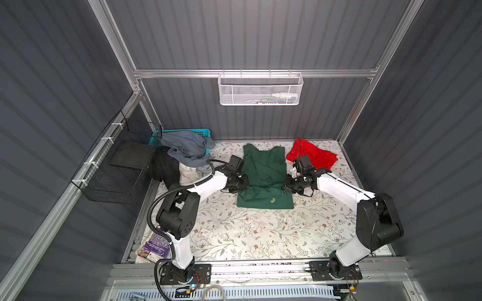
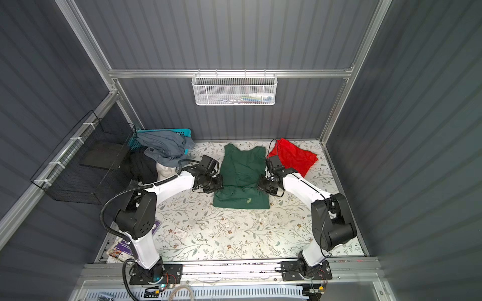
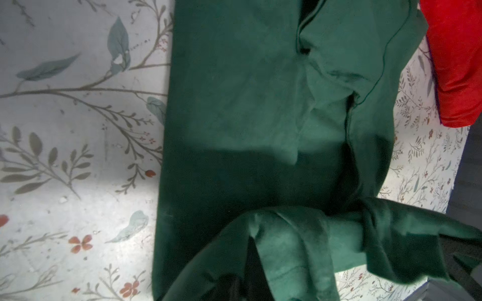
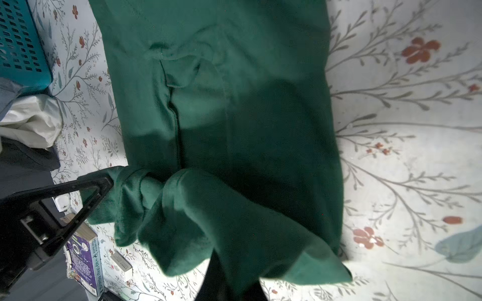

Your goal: Fold and stack the t-shirts

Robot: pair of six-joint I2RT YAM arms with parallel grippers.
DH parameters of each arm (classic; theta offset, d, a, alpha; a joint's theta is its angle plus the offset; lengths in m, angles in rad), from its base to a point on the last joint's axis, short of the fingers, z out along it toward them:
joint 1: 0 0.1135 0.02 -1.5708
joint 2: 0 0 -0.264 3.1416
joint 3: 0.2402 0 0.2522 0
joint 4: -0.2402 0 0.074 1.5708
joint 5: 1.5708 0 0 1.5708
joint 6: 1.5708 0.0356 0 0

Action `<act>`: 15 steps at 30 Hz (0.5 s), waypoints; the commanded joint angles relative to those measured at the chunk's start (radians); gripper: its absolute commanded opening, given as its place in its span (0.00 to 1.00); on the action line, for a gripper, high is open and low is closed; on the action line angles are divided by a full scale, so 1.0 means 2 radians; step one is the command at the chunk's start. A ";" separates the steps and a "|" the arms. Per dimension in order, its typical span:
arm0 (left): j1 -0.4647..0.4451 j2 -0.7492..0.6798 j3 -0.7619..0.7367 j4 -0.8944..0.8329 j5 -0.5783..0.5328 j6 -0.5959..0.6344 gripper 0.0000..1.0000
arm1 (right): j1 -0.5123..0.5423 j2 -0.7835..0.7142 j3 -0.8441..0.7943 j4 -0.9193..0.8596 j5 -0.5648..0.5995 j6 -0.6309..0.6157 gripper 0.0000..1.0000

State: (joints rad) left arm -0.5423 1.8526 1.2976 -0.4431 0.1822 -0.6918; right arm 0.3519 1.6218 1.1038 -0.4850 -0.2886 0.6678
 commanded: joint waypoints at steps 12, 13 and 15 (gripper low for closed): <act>0.009 0.050 0.069 0.001 0.022 0.024 0.00 | -0.016 0.037 0.028 0.010 -0.015 -0.007 0.00; 0.009 0.054 0.074 0.000 0.023 0.026 0.00 | -0.017 0.040 0.029 0.011 -0.016 -0.009 0.00; 0.010 0.059 0.079 -0.004 0.023 0.030 0.00 | -0.018 0.045 0.033 0.008 -0.015 -0.015 0.00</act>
State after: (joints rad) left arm -0.5327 1.9522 1.4101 -0.4320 0.2108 -0.6647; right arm 0.3218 1.6920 1.1416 -0.4713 -0.3119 0.6636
